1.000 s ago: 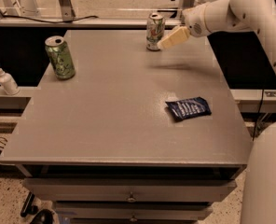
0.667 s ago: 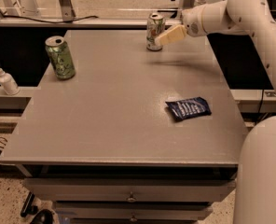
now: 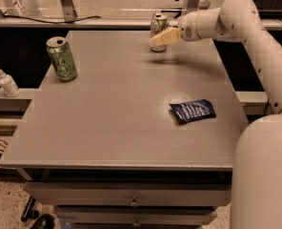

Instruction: Knock 7up can over

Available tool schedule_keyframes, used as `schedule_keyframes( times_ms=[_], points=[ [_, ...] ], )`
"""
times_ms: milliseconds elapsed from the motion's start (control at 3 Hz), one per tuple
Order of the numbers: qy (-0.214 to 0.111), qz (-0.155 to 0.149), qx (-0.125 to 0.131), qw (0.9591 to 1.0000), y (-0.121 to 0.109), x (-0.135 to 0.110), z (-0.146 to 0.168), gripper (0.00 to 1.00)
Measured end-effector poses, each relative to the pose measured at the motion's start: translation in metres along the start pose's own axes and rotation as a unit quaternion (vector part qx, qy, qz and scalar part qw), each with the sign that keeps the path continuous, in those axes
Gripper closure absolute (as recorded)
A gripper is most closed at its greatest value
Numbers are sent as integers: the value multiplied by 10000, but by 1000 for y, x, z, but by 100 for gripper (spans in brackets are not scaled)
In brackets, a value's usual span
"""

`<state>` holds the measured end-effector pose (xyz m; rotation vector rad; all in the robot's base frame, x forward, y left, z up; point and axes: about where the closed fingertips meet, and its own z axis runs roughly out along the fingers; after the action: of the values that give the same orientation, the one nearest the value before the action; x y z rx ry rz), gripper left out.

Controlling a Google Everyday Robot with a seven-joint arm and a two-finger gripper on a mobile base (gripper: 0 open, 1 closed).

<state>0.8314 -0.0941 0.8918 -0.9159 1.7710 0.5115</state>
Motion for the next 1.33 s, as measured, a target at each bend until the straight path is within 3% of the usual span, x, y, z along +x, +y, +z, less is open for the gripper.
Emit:
schedule_keyframes(
  times_ms=[667,1333],
  points=[
    [-5,151,-67,9999,4,0,2,41],
    [0,71,-247,9997,20,-5,-23,88]
  ],
)
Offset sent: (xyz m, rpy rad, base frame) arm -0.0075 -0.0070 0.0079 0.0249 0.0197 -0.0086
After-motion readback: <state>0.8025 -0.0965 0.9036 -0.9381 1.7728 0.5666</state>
